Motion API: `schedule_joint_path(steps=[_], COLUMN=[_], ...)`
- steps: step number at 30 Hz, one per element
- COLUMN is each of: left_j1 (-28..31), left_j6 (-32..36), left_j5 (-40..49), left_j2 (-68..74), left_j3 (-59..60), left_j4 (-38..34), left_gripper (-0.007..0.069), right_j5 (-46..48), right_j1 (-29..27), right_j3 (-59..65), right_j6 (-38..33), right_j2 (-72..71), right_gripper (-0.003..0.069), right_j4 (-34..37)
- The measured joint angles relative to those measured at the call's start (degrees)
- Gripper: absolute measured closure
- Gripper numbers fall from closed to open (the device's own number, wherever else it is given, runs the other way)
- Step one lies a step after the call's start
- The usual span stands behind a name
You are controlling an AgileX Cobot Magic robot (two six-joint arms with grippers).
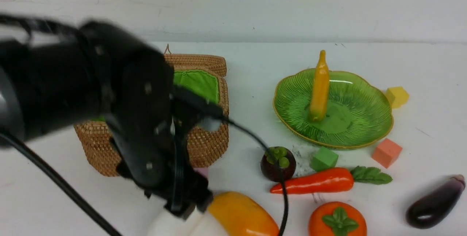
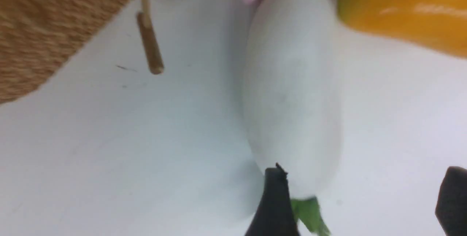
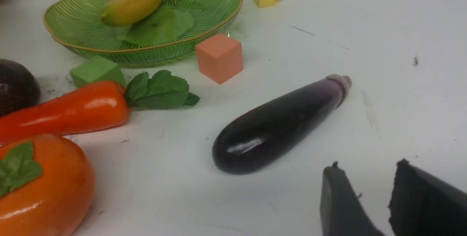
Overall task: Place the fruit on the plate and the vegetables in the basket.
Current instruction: Take a daikon with your left arm and place it on the basket on the left.
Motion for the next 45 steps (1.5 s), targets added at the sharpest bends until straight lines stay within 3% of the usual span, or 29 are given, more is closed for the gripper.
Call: schedule_joint_path(steps=[8, 17, 23, 26, 33, 40, 43, 45], left_j1=[7.98, 9.98, 9.98, 9.98, 9.98, 9.98, 9.98, 9.98], left_j6=[-6.70, 2.32, 2.72, 3.68, 5.72, 6.04, 5.27, 4.70], left_j5=[-10.44, -12.17, -12.24, -10.14, 0.96, 6.53, 6.07, 4.34], left_j2=[6.22, 10.85, 12.48, 12.52, 10.73, 1.38, -0.33, -1.14], left_j3=[3.81, 3.81, 3.81, 3.34, -1.99, -11.60, -15.04, -17.55], left_j4=[-3.01, -13.93, -14.06, -14.01, -13.70, -6.75, -0.80, 7.89], left_gripper=[0.0083, 0.0083, 0.0090, 0.0134, 0.0136, 0.0136, 0.0136, 0.0136], right_j5=[0.00, 0.00, 0.00, 0.00, 0.00, 0.00, 0.00, 0.00], right_j1=[0.00, 0.00, 0.00, 0.00, 0.00, 0.00, 0.00, 0.00], right_j3=[0.00, 0.00, 0.00, 0.00, 0.00, 0.00, 0.00, 0.00], right_j6=[0.00, 0.00, 0.00, 0.00, 0.00, 0.00, 0.00, 0.00], right_j2=[0.00, 0.00, 0.00, 0.00, 0.00, 0.00, 0.00, 0.00], right_gripper=[0.0416, 0.0416, 0.0416, 0.0416, 0.0416, 0.0416, 0.0416, 0.0416], right_j4=[0.00, 0.00, 0.00, 0.00, 0.00, 0.00, 0.00, 0.00])
